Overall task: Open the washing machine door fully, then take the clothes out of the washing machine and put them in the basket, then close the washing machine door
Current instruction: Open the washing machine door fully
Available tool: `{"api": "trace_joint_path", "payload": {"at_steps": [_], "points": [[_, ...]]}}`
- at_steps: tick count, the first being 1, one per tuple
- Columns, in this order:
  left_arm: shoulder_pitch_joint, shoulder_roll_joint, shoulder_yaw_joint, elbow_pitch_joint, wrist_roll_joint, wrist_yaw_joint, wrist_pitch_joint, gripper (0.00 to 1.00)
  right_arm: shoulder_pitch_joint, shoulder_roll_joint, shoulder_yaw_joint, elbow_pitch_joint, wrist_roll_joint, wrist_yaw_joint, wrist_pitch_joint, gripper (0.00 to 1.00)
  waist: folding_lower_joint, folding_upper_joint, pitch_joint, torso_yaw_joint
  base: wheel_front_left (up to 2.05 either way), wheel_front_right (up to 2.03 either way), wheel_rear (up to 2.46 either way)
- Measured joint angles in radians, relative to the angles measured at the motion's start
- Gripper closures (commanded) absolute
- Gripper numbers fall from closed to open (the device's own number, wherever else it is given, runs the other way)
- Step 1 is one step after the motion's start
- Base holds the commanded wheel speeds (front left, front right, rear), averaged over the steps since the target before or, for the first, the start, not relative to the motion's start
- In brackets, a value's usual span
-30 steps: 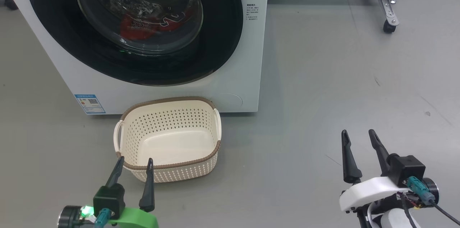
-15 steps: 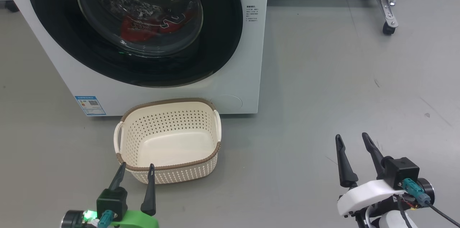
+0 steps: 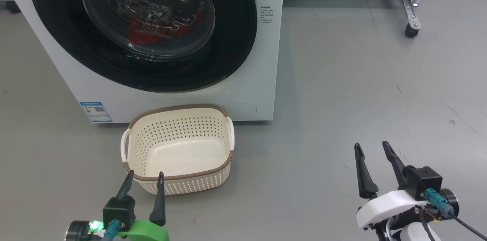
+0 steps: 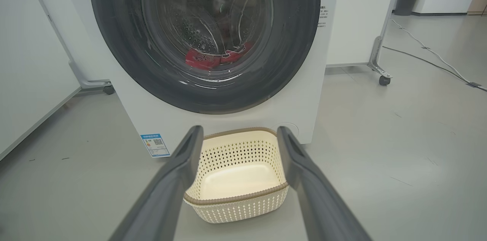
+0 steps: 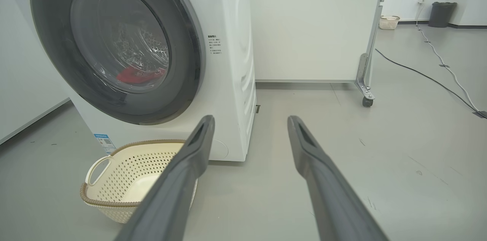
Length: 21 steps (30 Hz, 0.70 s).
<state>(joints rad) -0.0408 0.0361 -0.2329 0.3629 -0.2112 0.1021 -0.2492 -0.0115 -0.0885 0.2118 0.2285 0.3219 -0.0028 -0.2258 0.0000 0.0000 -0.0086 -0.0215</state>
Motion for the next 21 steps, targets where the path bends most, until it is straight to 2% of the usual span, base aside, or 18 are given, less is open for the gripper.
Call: {"api": "trace_joint_path", "payload": {"at_steps": [21], "points": [[-0.002, 0.000, -0.015, 0.012, -0.011, 0.007, 0.000, 0.00, -0.002, 0.001, -0.003, 0.015, 0.000, 0.000, -0.002, 0.00, 0.0000, 0.0000, 0.002, 0.001, 0.00, 0.00, 0.00]]}}
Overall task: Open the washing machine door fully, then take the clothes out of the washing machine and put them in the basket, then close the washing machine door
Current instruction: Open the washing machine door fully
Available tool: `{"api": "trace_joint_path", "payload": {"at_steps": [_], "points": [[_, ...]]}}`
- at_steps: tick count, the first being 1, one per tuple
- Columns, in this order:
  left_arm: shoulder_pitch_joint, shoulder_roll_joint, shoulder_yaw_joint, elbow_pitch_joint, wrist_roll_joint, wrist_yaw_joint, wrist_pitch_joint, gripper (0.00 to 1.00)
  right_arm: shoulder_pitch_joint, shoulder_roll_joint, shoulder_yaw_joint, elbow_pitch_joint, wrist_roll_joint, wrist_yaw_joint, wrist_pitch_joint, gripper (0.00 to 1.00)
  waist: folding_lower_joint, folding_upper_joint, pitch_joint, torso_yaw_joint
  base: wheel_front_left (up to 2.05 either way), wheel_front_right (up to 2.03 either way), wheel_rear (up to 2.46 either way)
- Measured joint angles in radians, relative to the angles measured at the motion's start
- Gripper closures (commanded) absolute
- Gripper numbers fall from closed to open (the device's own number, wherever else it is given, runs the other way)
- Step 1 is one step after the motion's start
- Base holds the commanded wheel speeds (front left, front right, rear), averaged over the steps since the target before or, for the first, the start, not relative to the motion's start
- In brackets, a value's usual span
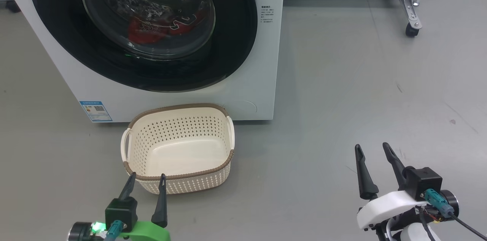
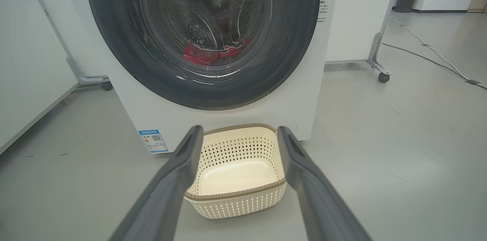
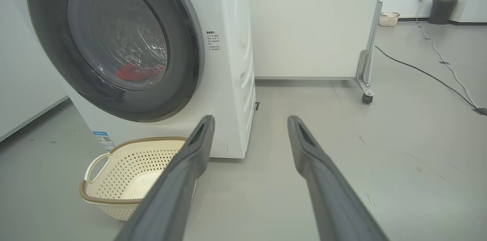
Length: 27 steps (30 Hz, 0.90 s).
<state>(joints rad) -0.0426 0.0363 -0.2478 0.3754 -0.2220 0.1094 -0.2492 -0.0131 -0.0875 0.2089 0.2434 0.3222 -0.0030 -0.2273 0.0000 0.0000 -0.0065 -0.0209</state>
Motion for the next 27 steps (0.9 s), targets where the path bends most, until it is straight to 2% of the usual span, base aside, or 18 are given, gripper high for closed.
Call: {"api": "trace_joint_path", "payload": {"at_steps": [1, 2, 3, 11, 18, 21, 25, 27], "points": [[0.000, 0.000, -0.001, 0.000, -0.002, 0.000, 0.000, 0.00, 0.000, 0.000, -0.001, 0.000, 0.002, 0.000, 0.000, 0.20, 0.0000, 0.0000, 0.001, 0.001, 0.00, 0.00, 0.00], [0.000, 0.000, -0.002, 0.000, -0.003, 0.000, 0.000, 0.00, 0.000, 0.000, -0.001, 0.000, 0.002, 0.000, 0.000, 0.57, 0.0000, 0.0000, 0.001, 0.001, 0.00, 0.00, 0.00], [0.000, 0.000, -0.002, 0.000, -0.004, 0.000, 0.000, 0.00, 0.000, 0.000, -0.002, 0.000, 0.003, 0.000, -0.001, 1.00, 0.0000, 0.0000, 0.002, 0.002, 0.00, 0.00, 0.00], [-0.023, 0.000, -0.012, -0.018, -0.008, 0.001, 0.000, 0.00, -0.008, 0.006, -0.032, -0.029, 0.057, 0.003, -0.007, 1.00, 0.0000, 0.0000, 0.042, 0.009, 0.00, 0.00, 0.00], [-0.053, 0.001, -0.025, -0.069, -0.041, 0.001, 0.000, 0.00, -0.056, 0.014, -0.076, -0.060, 0.144, 0.037, 0.003, 1.00, 0.0000, 0.0000, 0.096, 0.019, 0.00, 0.00, 0.00], [-0.066, 0.001, -0.043, -0.074, -0.039, 0.001, 0.000, 0.00, -0.097, 0.017, -0.118, -0.080, 0.227, 0.058, 0.019, 1.00, 0.0000, 0.0000, 0.128, 0.026, 0.00, 0.00, 0.00], [-0.087, 0.001, -0.066, -0.087, -0.033, 0.001, 0.000, 0.00, -0.162, 0.034, -0.196, -0.100, 0.443, 0.084, 0.074, 1.00, 0.0000, 0.0000, 0.175, 0.036, 0.00, 0.00, 0.00], [-0.103, 0.001, -0.084, -0.094, -0.033, 0.001, 0.000, 0.00, -0.200, 0.035, -0.227, -0.109, 0.523, 0.084, 0.105, 1.00, 0.0000, 0.0000, 0.200, 0.041, 0.00, 0.00, 0.00]]}}
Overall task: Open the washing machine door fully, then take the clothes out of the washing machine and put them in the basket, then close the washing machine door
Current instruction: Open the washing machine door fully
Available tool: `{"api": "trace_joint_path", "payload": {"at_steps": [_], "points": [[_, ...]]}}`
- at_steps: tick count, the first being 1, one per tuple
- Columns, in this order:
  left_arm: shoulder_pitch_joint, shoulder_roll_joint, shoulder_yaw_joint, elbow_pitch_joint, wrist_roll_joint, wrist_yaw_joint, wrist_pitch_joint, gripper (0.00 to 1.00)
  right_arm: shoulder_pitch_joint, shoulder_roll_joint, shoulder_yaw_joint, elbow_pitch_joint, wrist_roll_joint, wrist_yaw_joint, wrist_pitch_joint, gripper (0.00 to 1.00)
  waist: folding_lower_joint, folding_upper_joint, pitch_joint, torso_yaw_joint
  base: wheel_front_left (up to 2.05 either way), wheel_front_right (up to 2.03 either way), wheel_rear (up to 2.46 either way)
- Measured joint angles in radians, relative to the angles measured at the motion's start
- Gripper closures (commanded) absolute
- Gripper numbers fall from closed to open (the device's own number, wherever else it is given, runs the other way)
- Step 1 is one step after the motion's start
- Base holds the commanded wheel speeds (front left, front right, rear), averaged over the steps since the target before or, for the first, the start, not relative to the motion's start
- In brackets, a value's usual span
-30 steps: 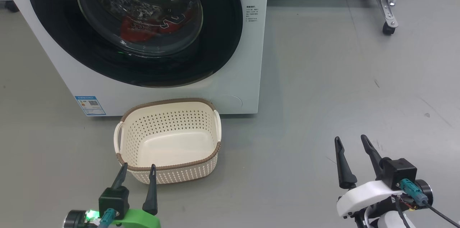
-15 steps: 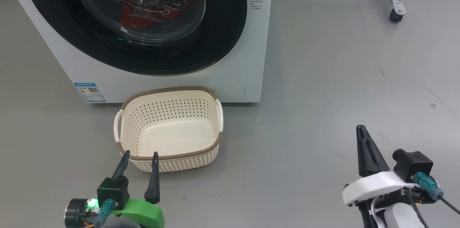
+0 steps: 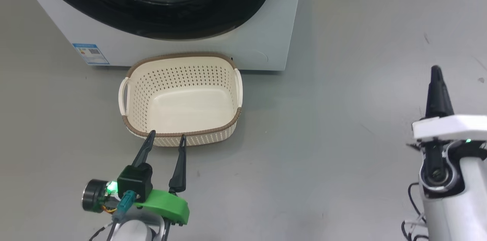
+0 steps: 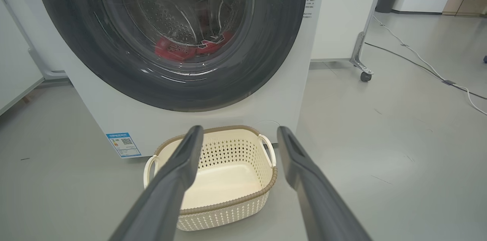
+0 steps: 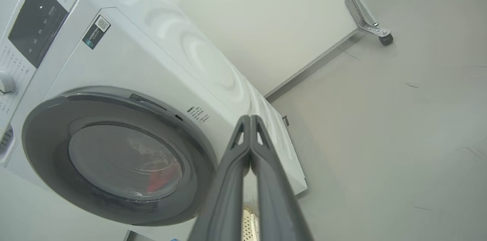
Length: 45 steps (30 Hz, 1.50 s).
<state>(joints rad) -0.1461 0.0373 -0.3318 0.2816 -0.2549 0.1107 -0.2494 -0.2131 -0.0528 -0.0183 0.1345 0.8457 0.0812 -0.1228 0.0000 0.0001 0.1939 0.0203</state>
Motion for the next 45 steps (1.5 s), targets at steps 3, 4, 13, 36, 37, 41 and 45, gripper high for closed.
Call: {"api": "trace_joint_path", "payload": {"at_steps": [3, 4, 13, 36, 37, 41, 45], "points": [[-0.027, 0.000, -0.022, -0.015, -0.003, 0.000, 0.000, 0.00, -0.072, -0.002, -0.037, -0.013, 0.094, 0.000, 0.054, 1.00, 0.0000, 0.0000, 0.039, 0.010, 0.00, 0.00, 0.00], [-0.036, 0.000, -0.029, -0.020, -0.005, 0.000, 0.000, 0.00, -0.098, -0.002, -0.044, -0.016, 0.114, 0.000, 0.075, 1.00, 0.0000, 0.0000, 0.053, 0.013, 0.00, 0.00, 0.00], [-0.127, 0.000, -0.066, -0.062, -0.017, 0.000, -0.003, 0.00, -0.340, -0.036, -0.084, -0.044, 0.279, -0.023, 0.273, 1.00, 0.0000, 0.0000, 0.176, 0.047, 0.00, 0.00, 0.00], [-0.298, -0.004, -0.145, -0.088, -0.092, 0.008, -0.003, 0.00, -0.817, -0.120, -0.073, 0.045, 0.434, -0.171, 0.571, 1.00, 0.0001, 0.0000, 0.439, 0.201, 0.00, 0.00, 0.00], [-0.302, -0.005, -0.147, -0.088, -0.095, 0.008, -0.003, 0.00, -0.830, -0.120, -0.074, 0.053, 0.441, -0.172, 0.577, 1.00, 0.0001, 0.0000, 0.444, 0.207, 0.00, 0.00, 0.00], [-0.312, -0.005, -0.146, -0.085, -0.097, 0.008, -0.003, 0.00, -0.874, -0.120, -0.069, 0.081, 0.447, -0.180, 0.596, 1.00, 0.0001, 0.0000, 0.461, 0.229, 0.00, 0.00, 0.00], [-0.315, -0.007, -0.142, -0.075, -0.097, 0.008, -0.003, 0.00, -0.904, -0.114, -0.068, 0.122, 0.459, -0.183, 0.612, 1.00, 0.0000, 0.0000, 0.471, 0.243, 0.00, 0.00, 0.00]]}}
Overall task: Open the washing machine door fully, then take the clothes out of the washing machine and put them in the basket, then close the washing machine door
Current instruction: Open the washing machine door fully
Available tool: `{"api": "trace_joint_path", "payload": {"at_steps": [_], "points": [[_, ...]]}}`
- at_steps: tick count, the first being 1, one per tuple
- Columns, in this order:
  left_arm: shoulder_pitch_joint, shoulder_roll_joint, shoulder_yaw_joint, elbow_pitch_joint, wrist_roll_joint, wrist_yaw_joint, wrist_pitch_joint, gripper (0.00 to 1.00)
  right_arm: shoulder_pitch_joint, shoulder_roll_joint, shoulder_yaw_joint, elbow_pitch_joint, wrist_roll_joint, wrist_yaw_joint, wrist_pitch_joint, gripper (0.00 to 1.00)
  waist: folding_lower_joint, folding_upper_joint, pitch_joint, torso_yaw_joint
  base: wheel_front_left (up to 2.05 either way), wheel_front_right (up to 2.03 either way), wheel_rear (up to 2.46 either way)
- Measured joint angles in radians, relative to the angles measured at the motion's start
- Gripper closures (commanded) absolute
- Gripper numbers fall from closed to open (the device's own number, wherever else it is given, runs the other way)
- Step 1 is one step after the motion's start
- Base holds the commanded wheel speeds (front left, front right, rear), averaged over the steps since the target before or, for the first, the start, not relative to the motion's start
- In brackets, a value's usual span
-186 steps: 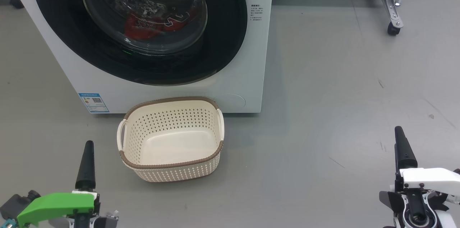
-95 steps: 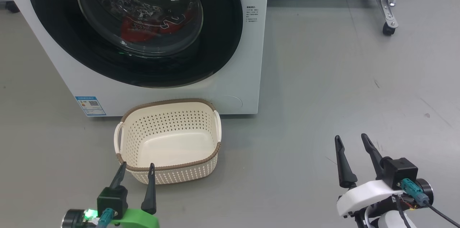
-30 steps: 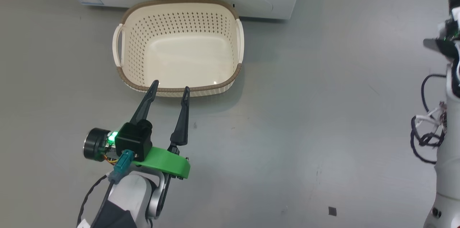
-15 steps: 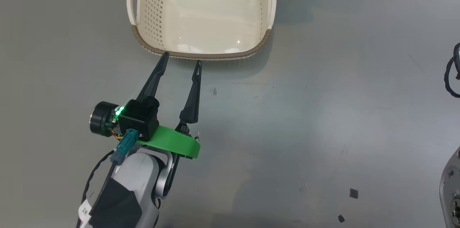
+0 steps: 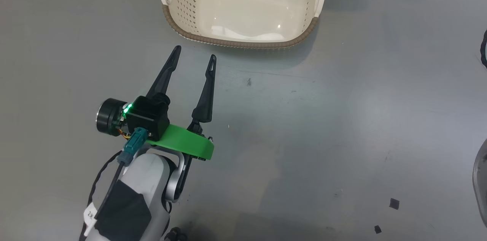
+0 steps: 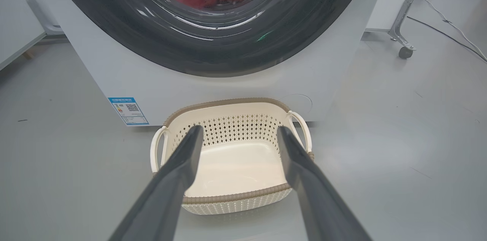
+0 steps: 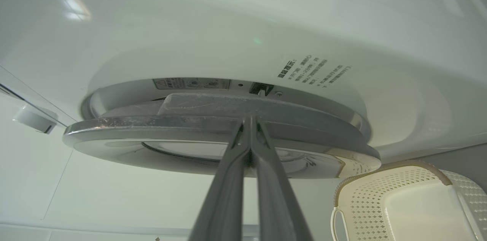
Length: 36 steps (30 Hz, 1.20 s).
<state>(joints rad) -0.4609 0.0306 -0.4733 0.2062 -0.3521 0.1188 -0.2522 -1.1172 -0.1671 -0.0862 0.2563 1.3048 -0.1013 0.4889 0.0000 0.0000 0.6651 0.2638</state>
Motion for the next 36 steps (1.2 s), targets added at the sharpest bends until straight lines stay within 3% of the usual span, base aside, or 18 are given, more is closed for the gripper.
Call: {"api": "trace_joint_path", "payload": {"at_steps": [19, 36], "points": [[-0.001, -0.003, -0.011, 0.008, -0.035, 0.000, 0.000, 0.00, -0.189, -0.034, 0.013, 0.128, -0.006, -0.017, 0.035, 1.00, 0.0000, 0.0000, 0.021, 0.046, 0.00, 0.00, 0.00], [-0.002, -0.006, -0.032, 0.013, -0.056, 0.000, 0.000, 0.00, -0.258, -0.053, 0.019, 0.222, -0.004, -0.025, 0.087, 1.00, 0.0000, 0.0000, 0.024, 0.093, 0.00, 0.00, 0.00]]}}
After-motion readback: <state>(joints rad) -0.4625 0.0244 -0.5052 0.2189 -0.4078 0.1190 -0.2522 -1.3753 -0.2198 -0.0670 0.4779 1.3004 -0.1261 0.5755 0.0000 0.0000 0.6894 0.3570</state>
